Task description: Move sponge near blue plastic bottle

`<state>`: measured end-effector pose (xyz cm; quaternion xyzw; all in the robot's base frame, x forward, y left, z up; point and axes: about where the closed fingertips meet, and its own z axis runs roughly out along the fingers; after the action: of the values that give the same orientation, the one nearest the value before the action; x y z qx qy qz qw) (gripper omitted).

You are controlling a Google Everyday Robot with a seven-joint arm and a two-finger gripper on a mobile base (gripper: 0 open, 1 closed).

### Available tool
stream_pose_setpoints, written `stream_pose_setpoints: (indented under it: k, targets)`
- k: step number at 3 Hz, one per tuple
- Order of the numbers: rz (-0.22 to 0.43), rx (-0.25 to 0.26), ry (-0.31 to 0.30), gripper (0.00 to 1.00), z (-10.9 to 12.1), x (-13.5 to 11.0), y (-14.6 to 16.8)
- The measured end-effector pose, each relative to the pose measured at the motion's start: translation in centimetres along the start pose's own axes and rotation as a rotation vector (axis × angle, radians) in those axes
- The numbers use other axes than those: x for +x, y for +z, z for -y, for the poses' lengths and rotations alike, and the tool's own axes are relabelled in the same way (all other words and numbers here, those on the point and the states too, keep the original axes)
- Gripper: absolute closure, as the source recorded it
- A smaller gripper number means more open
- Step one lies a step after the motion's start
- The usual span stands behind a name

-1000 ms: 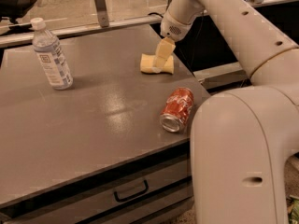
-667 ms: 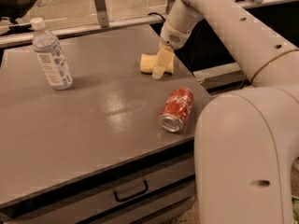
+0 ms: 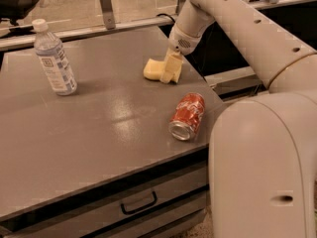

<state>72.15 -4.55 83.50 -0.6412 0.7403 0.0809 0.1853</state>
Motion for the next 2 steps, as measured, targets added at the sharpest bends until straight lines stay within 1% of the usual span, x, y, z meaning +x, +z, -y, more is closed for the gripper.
stream_pose_setpoints:
  k: [1, 2]
  targets:
    - [0.000, 0.000, 0.000, 0.87, 0.01, -0.03, -0.07]
    - [0.018, 0.000, -0.007, 1.00, -0.11, -0.57, -0.35]
